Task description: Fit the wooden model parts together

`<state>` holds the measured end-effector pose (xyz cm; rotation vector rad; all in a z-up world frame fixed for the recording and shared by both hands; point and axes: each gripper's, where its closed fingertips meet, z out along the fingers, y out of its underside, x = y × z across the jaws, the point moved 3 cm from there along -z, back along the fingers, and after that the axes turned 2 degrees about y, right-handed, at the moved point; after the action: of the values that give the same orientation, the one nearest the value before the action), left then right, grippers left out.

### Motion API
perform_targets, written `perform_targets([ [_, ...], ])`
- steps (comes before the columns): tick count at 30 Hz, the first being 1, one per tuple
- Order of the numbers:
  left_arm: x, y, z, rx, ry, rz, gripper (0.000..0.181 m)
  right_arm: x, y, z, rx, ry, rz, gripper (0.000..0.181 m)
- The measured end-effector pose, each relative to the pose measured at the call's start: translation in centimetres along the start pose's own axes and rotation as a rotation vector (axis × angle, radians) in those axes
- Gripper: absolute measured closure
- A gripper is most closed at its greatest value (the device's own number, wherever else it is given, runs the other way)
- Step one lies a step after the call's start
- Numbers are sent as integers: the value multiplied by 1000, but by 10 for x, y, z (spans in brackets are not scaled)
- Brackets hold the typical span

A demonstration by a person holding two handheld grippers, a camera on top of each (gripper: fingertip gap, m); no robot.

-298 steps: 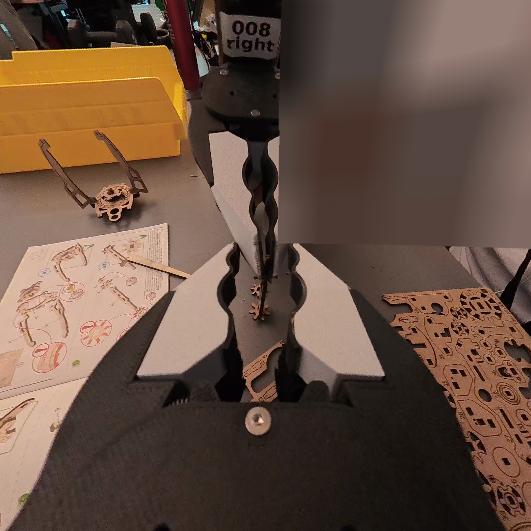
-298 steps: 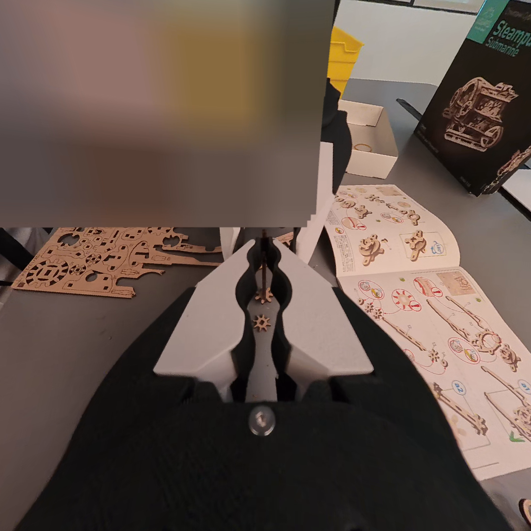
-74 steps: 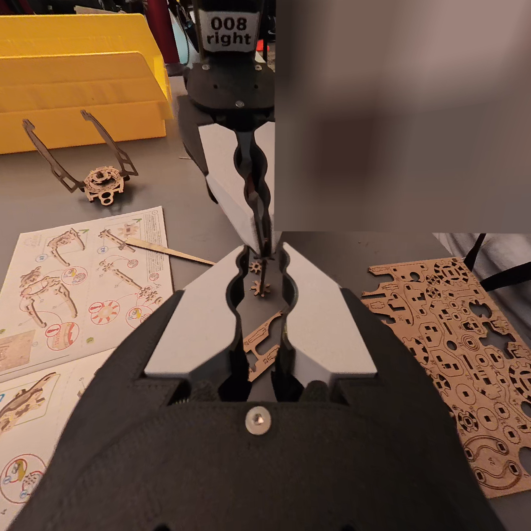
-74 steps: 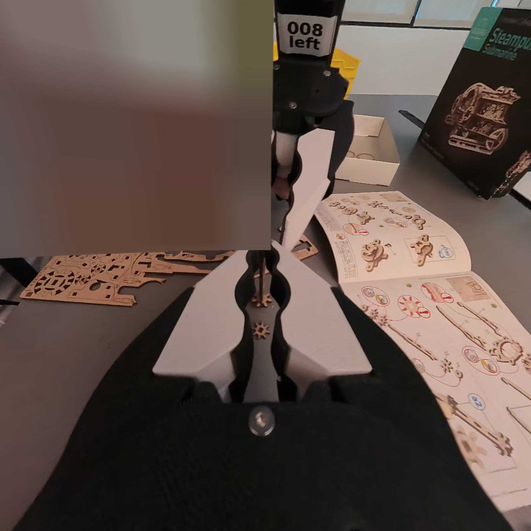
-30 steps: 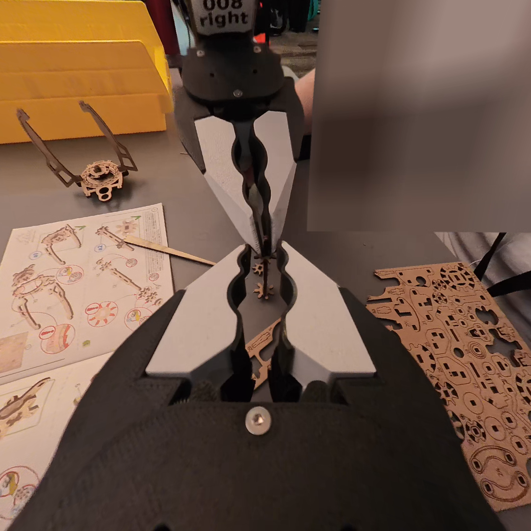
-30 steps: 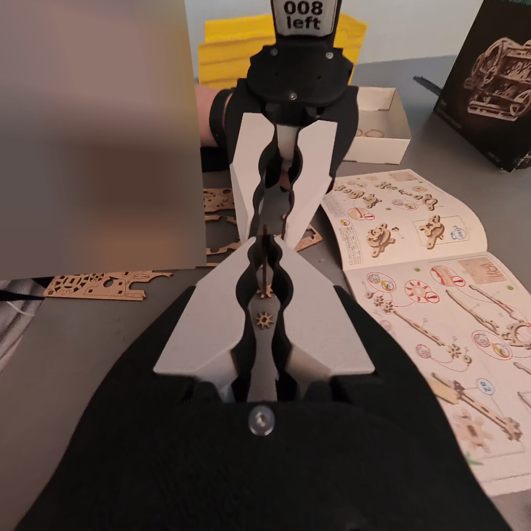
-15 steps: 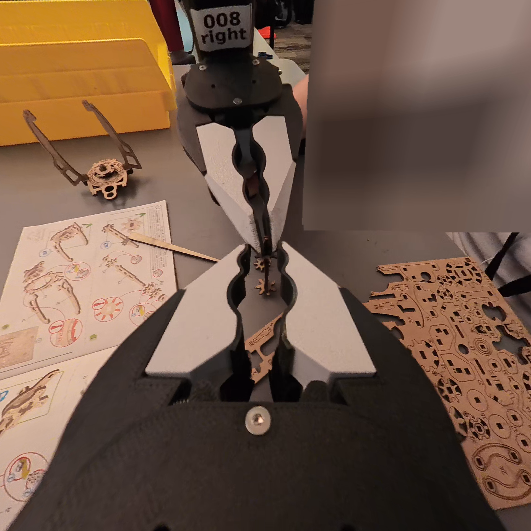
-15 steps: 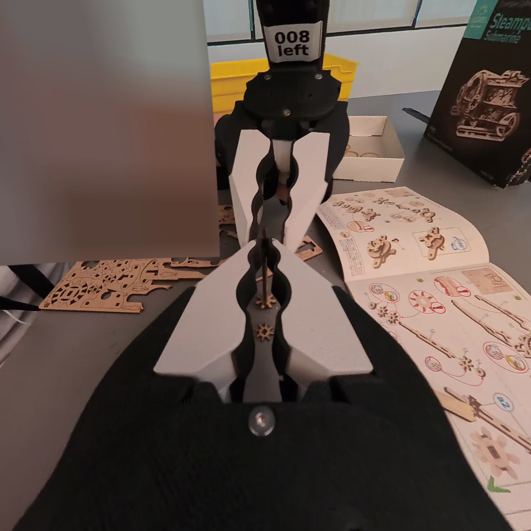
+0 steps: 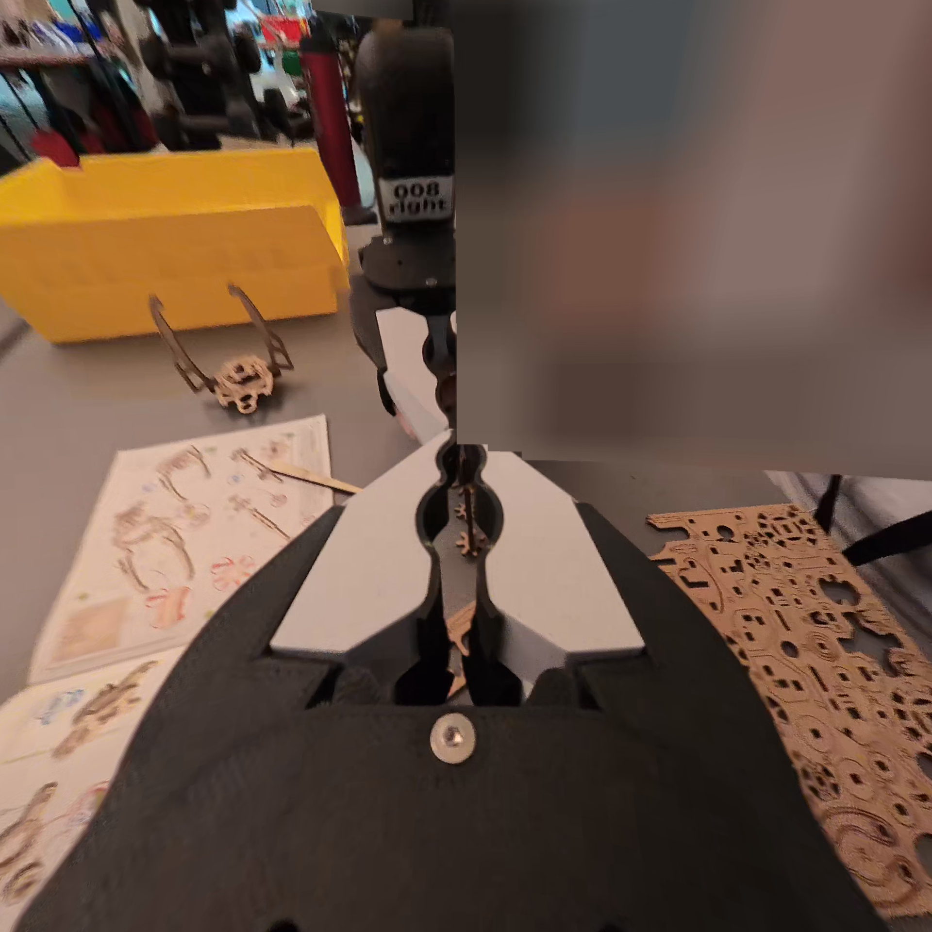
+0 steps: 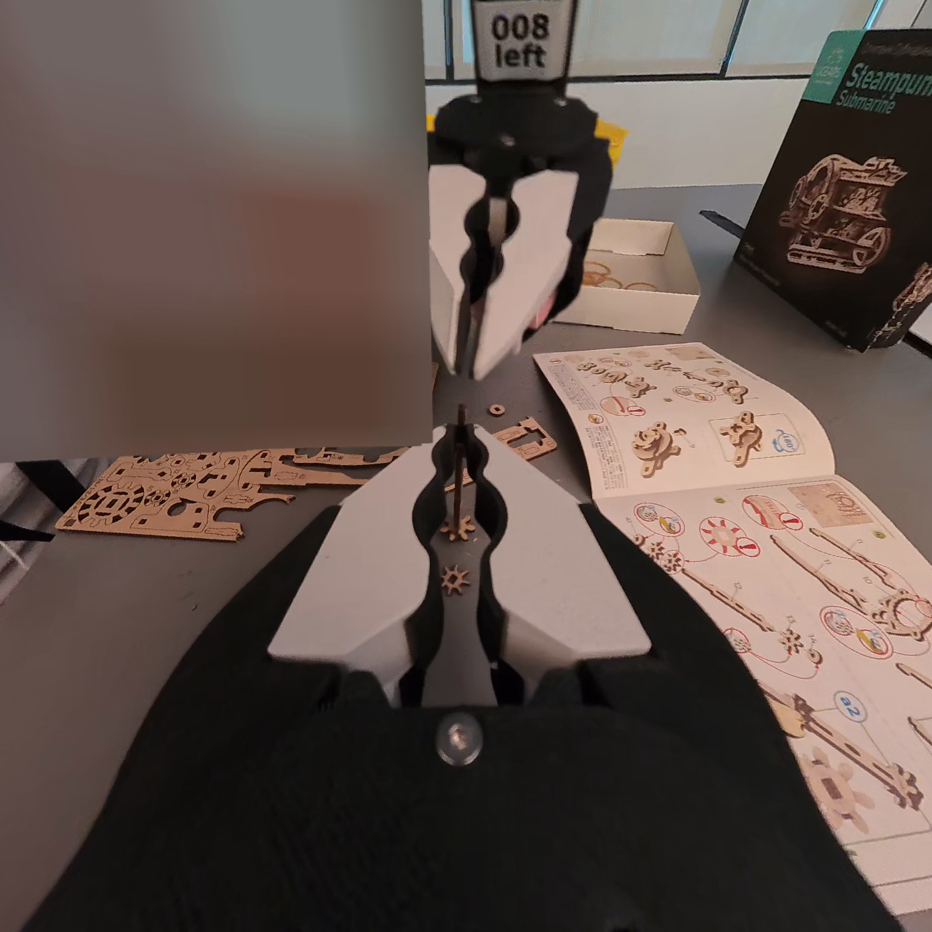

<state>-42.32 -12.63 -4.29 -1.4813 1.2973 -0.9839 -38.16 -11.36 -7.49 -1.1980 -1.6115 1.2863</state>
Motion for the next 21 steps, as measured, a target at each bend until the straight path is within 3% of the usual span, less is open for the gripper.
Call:
perform_targets([
  [4,2,11,9,-99,-33,69,177,0,-1,2,-1,-3,3,177],
  [10,2,10,9,-93,-48,89,181,-2,-2,4,-15,7,-17,175],
  [13,1,10,9,-93,-40,63,170,-2,-2,3,-19,8,-17,175],
  [21,2,12,9,-99,-37,68,175,-1,-2,3,-23,12,0,174],
])
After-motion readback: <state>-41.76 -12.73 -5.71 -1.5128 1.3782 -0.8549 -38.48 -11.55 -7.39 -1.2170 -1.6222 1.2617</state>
